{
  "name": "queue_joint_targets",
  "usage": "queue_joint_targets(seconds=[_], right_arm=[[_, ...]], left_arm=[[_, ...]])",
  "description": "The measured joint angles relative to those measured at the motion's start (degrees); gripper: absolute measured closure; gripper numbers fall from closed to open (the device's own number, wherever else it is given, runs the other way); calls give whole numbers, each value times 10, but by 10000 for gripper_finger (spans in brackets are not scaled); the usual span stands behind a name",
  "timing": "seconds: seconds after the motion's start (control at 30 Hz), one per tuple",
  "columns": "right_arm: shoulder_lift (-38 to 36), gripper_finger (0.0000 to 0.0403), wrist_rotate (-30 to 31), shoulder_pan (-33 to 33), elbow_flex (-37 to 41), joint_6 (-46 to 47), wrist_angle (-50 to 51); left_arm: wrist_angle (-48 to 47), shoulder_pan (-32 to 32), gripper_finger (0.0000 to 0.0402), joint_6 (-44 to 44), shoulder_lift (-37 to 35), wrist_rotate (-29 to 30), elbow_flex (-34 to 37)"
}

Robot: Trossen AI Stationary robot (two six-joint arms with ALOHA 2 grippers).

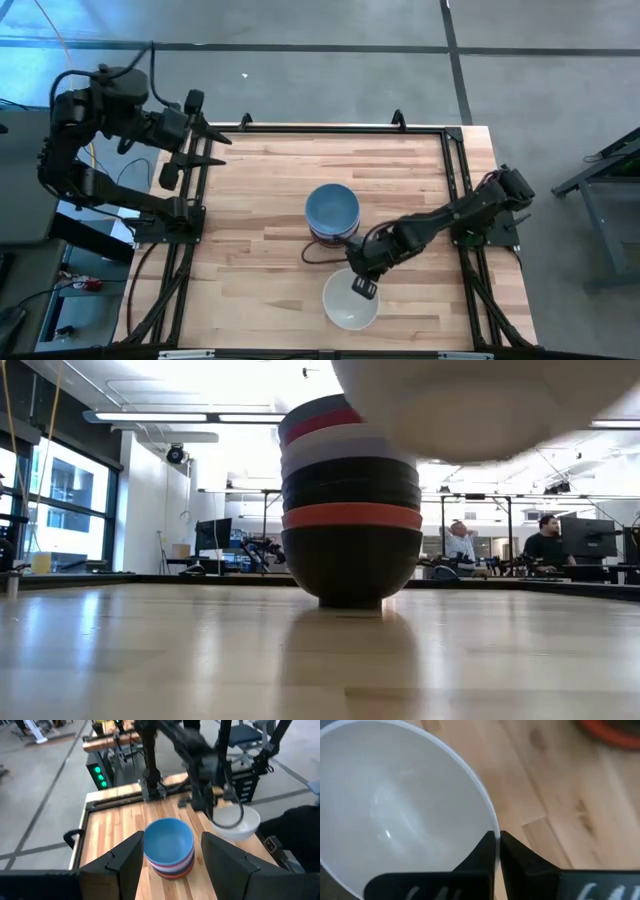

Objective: Nest bowls inside each other
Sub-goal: Stack the white bowl on the blue bowl

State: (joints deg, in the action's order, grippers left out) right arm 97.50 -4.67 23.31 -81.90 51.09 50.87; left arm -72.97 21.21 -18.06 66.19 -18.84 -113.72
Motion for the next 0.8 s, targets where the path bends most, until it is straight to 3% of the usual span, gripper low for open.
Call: queue_joint_targets(seconds=[0.4,0.8], right_arm=[[0,402,-19,-111,-216,-115,209],[6,403,-46,-253,-342,-235,304]], left_arm=[[17,0,213,-31,-43,0,134],[39,2,213,-31,-76,0,144]])
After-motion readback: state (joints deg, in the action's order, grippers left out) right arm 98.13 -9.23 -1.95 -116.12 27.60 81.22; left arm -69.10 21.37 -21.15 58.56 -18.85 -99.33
